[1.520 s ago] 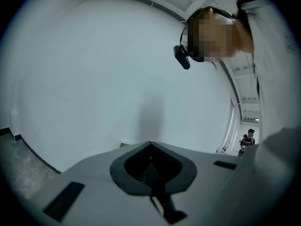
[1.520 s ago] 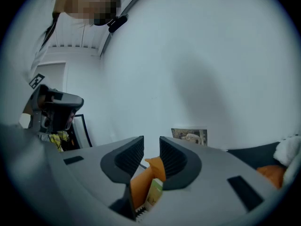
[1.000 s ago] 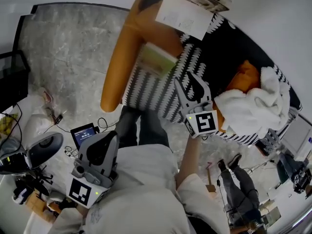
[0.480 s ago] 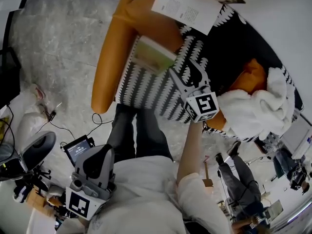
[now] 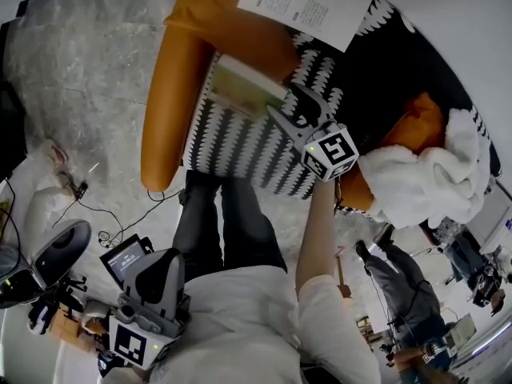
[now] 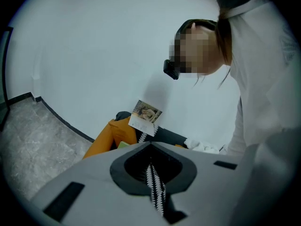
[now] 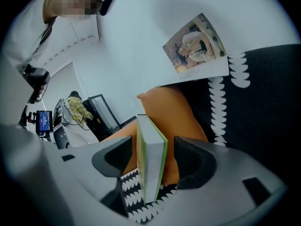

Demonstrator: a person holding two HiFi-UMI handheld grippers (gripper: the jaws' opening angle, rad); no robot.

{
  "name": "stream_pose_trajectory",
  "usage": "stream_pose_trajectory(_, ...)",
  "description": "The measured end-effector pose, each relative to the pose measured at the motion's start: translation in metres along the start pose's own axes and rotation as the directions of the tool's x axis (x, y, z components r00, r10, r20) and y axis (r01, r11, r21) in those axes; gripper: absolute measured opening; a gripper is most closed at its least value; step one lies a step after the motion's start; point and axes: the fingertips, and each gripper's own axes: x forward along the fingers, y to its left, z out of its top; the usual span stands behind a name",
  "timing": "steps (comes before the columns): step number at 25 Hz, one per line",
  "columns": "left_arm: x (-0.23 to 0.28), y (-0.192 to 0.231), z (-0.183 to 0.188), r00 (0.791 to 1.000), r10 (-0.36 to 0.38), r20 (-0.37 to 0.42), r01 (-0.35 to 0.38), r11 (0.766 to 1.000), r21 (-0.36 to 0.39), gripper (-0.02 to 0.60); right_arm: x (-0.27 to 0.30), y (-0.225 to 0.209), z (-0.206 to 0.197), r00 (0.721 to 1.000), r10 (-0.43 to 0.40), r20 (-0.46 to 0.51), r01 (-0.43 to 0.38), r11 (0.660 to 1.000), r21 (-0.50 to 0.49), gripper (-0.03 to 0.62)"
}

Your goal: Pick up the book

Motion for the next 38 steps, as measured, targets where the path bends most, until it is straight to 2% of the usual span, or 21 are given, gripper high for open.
stream_pose_trajectory(6,0.006,0.009,0.000,1.000,0.022,0.001,-0.022,1.000,-0.021,0.009,0.017,-0.002,-0.015,0.999,0.035,-0.014,-0.034,0.999,0.021,0.270)
stream_pose_trajectory(16,0.004,0.023,-0.003,0.998,0.056,0.001,-0.056,0.998,-0.032,0.009,0.047,0.018,-0.022,0.991,0.101,-0.082,-0.106,0.993,-0.056,0.267)
stream_pose_trajectory(22,0.003,0.027,-0.003,0.998,0.064,0.004,-0.064,0.997,-0.044,0.009,0.058,0.023,-0.018,0.992,0.102,-0.069,-0.106,0.993,-0.053,0.163)
stream_pose_trajectory(28,0.000,0.028,-0.004,0.997,0.072,0.006,-0.072,0.996,-0.053,0.009,0.068,0.038,-0.020,0.994,0.099,-0.042,-0.100,0.995,-0.009,0.155)
stream_pose_trajectory(32,-0.003,0.032,0.001,0.997,0.066,0.026,-0.065,0.997,-0.038,0.009,0.065,0.036,-0.022,0.998,0.044,-0.033,-0.041,0.997,0.067,0.152)
stream_pose_trajectory(38,-0.005,0.033,0.019,0.995,0.048,0.082,-0.044,0.998,-0.053,0.009,0.034,0.039,-0.036,0.998,-0.017,-0.054,0.027,0.983,0.182,0.150)
